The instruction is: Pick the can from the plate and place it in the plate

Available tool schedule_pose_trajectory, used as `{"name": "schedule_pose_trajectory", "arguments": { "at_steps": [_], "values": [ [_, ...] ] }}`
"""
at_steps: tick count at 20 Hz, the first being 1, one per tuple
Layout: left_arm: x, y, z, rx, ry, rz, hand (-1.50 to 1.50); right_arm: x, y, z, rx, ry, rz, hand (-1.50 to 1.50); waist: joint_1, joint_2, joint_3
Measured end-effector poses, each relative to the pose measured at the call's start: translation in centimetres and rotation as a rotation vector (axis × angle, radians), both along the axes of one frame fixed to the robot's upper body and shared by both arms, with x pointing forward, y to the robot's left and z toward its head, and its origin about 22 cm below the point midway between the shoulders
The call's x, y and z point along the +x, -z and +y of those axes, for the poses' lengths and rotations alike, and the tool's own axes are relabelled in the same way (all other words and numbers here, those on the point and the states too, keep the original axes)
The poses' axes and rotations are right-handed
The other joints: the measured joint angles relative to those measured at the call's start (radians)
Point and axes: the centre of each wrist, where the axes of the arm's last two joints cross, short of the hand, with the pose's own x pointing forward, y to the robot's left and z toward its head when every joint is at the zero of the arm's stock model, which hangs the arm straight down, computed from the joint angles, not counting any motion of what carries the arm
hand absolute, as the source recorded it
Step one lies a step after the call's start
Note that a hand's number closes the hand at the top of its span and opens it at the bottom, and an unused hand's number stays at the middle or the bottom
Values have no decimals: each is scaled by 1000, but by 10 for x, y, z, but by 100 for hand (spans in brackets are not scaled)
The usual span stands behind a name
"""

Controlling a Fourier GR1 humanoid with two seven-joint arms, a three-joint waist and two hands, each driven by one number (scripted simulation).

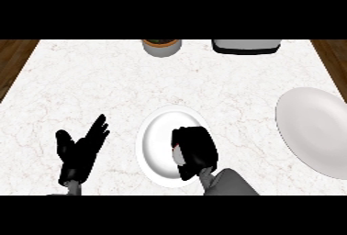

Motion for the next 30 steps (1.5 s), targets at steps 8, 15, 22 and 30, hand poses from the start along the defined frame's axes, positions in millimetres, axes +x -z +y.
{"name": "schedule_pose_trajectory", "arguments": {
  "at_steps": [8,15,22,30],
  "values": [
    [-6,6,9,5,-35,3,0,-84,5,-36,157,153,-255,150,-38,-9,0],
    [-7,2,0,-2,-23,0,0,-132,-17,-61,310,335,-508,150,-32,-8,0],
    [-1,-9,-6,1,-13,-8,0,-138,-36,-106,473,560,-618,150,-16,-2,1],
    [-1,-3,-6,3,3,-2,0,-108,-27,-173,546,681,-717,150,-5,1,2]
  ]
}}
